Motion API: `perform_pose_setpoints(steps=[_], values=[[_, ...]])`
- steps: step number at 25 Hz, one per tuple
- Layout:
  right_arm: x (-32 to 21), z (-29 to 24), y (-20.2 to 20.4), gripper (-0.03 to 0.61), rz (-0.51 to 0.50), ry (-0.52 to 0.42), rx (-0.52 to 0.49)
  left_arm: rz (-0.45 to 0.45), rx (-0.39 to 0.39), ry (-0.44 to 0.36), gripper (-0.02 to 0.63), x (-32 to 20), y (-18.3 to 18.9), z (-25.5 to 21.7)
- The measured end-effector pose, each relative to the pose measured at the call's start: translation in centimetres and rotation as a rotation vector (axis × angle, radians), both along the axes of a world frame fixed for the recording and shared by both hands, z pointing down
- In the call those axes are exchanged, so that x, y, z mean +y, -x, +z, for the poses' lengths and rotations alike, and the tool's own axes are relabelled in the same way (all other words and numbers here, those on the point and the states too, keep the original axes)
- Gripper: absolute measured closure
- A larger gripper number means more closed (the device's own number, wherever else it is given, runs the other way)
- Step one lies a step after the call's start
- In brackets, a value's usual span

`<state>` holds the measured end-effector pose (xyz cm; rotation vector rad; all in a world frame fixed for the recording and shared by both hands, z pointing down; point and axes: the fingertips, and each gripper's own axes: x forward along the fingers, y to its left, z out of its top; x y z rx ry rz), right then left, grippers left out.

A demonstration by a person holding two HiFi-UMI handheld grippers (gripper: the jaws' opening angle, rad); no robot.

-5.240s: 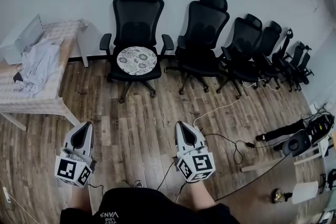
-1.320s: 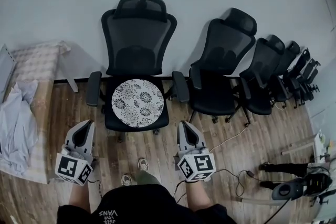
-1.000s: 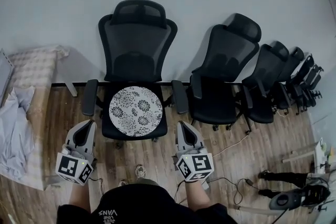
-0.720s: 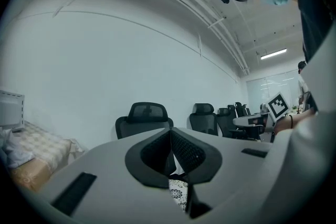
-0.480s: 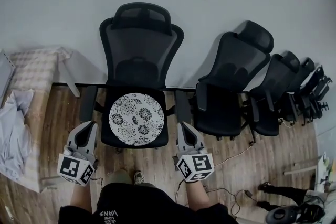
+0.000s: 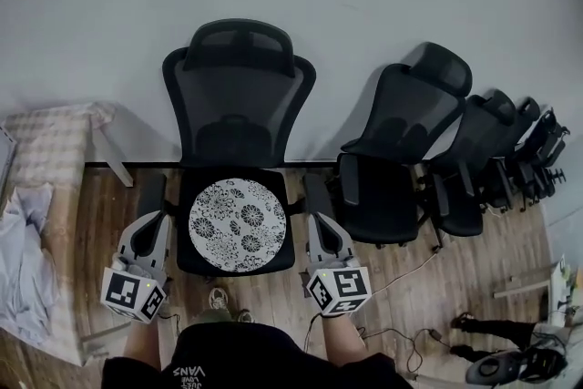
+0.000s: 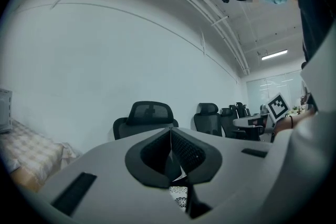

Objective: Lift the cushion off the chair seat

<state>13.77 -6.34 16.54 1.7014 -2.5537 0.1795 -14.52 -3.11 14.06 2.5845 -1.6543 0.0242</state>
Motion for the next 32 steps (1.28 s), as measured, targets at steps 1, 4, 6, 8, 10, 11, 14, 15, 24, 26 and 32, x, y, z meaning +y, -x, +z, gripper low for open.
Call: perform_pose_setpoints(steps=[1, 4, 6, 8, 10, 11, 14, 15, 24, 26, 32], values=[[-0.5, -0.1, 0.3, 0.561, 0.004, -0.002, 0.0, 0.007, 0.003, -0.003, 0.6, -0.7, 0.2, -0.1], [-1.6, -0.1, 1.4, 0.561, 0.015, -0.004, 0.005, 0.028, 0.009, -0.003, 0.6, -2.3, 0.8, -0.1], [-2.1, -0.1, 1.8, 0.561, 0.025, -0.004, 0.006, 0.042, 0.013, -0.001, 0.6, -3.1, 1.2, 0.0], [-2.6, -0.1, 2.2, 0.561, 0.036, -0.005, 0.007, 0.056, 0.015, -0.004, 0.6, -3.8, 1.4, 0.1], [-2.9, 0.0, 2.4, 0.561, 0.043, -0.003, 0.009, 0.065, 0.013, 0.002, 0.6, -4.4, 1.6, 0.4], [-3.0, 0.2, 2.4, 0.561, 0.046, -0.001, 0.01, 0.067, 0.014, 0.006, 0.6, -4.6, 1.6, 0.6], [-3.4, 0.8, 2.2, 0.561, 0.048, 0.01, 0.014, 0.07, 0.017, 0.014, 0.6, -5.2, 1.5, 1.1], [-3.7, 0.9, 2.2, 0.561, 0.046, 0.014, 0.015, 0.068, 0.018, 0.016, 0.6, -5.4, 1.4, 1.2], [-6.7, 1.1, 1.4, 0.561, 0.016, 0.032, 0.02, 0.046, 0.021, 0.03, 0.6, -8.1, 0.2, 1.3], [-7.1, 1.4, 1.3, 0.561, 0.01, 0.037, 0.021, 0.047, 0.02, 0.031, 0.6, -8.5, 0.0, 1.7], [-8.1, 2.6, 1.2, 0.561, -0.001, 0.06, 0.018, 0.038, 0.007, 0.057, 0.6, -9.1, -0.4, 2.7]])
